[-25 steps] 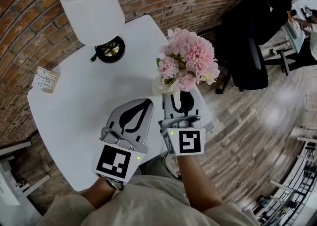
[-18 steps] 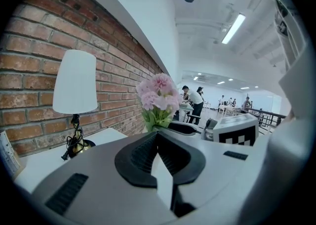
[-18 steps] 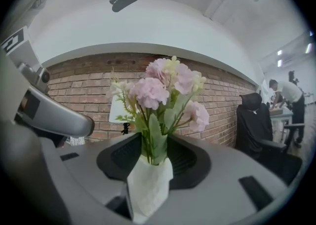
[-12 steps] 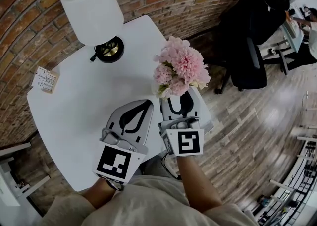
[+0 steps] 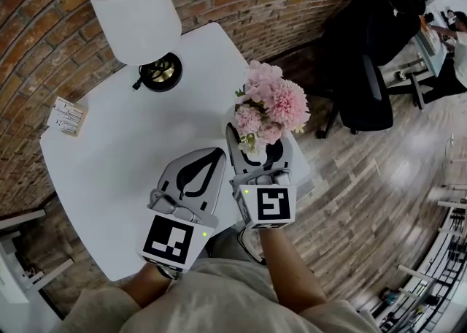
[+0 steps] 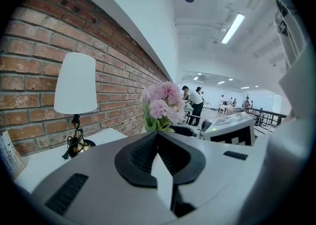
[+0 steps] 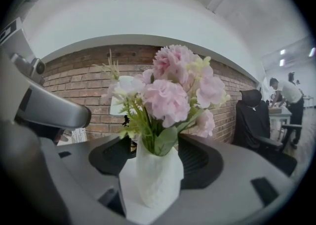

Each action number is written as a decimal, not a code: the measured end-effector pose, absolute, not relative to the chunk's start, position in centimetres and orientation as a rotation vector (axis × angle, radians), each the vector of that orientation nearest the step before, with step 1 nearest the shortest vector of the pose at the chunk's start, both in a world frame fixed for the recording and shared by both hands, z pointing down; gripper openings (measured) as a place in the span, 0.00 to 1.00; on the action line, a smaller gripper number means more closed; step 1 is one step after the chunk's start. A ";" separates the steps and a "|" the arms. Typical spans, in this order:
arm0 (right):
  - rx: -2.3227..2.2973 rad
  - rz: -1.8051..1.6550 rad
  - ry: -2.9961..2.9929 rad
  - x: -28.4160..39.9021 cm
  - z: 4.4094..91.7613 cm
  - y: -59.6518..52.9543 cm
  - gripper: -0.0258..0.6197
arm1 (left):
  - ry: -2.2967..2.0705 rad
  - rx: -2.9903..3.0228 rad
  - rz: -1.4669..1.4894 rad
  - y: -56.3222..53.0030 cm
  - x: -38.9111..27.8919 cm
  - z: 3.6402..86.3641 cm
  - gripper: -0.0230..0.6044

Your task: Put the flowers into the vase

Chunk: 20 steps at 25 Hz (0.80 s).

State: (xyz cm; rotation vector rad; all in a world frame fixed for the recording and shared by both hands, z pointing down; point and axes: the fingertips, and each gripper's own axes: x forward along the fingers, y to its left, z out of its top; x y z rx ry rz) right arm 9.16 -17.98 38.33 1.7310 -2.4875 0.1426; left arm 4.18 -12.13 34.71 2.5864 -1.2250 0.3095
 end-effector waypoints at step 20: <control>1.706 0.262 -2.403 9.1 40.4 -17.8 0.57 | -1.228 2.586 0.300 -12.2 4.4 34.5 0.05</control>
